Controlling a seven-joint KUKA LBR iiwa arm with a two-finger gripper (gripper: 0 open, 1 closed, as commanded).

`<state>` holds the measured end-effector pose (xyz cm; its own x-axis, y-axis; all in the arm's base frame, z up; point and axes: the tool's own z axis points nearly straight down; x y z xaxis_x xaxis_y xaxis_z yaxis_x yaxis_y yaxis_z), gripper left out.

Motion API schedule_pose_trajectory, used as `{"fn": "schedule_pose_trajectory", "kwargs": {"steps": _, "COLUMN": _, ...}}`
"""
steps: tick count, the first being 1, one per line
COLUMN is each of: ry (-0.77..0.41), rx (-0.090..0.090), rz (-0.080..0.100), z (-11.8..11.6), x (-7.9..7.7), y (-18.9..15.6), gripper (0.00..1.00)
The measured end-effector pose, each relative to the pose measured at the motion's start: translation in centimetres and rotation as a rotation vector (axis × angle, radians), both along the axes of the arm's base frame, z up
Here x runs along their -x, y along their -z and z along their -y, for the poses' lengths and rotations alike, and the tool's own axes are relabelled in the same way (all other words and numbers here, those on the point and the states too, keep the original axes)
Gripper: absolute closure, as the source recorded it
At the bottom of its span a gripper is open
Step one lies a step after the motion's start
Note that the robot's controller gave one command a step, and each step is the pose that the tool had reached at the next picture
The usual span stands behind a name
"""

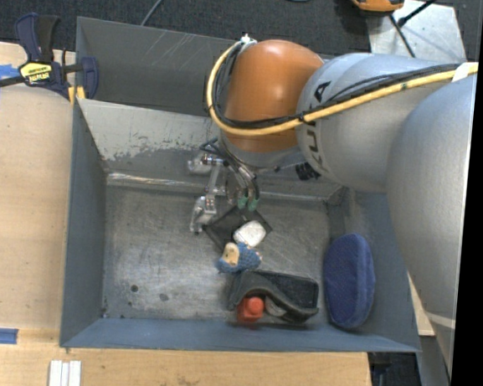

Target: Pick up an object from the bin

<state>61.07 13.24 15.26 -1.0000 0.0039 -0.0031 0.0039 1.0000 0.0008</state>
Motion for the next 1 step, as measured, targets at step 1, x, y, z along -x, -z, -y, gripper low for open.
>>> {"fn": "schedule_pose_trajectory", "kwargs": {"steps": 1, "ry": 0.075, "rx": -0.009, "rz": 0.004, "z": 7.07, "x": 0.39, "y": 8.01, "gripper": 0.0}}
